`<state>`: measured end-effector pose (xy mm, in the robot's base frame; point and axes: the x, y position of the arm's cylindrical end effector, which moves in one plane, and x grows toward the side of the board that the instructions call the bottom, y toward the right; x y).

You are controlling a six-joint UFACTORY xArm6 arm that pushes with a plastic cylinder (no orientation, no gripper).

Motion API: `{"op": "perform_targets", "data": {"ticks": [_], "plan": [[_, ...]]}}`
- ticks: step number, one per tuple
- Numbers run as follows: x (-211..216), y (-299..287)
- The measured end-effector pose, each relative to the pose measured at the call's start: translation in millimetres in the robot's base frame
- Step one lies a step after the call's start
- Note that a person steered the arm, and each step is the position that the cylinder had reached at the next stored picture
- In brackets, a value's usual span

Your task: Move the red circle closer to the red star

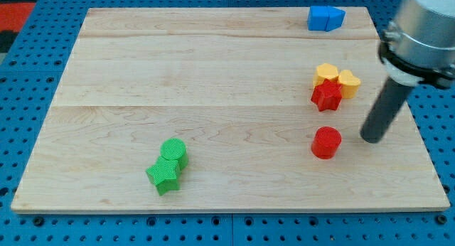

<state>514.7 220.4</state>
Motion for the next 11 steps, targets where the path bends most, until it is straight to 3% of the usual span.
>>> {"op": "perform_targets", "data": {"ticks": [2,5,7,8,11], "plan": [[55.4,-17.8],[31.9,-109.2],[34.4,-90.8],[7.9,-88.5],[0.5,-72.0]]}}
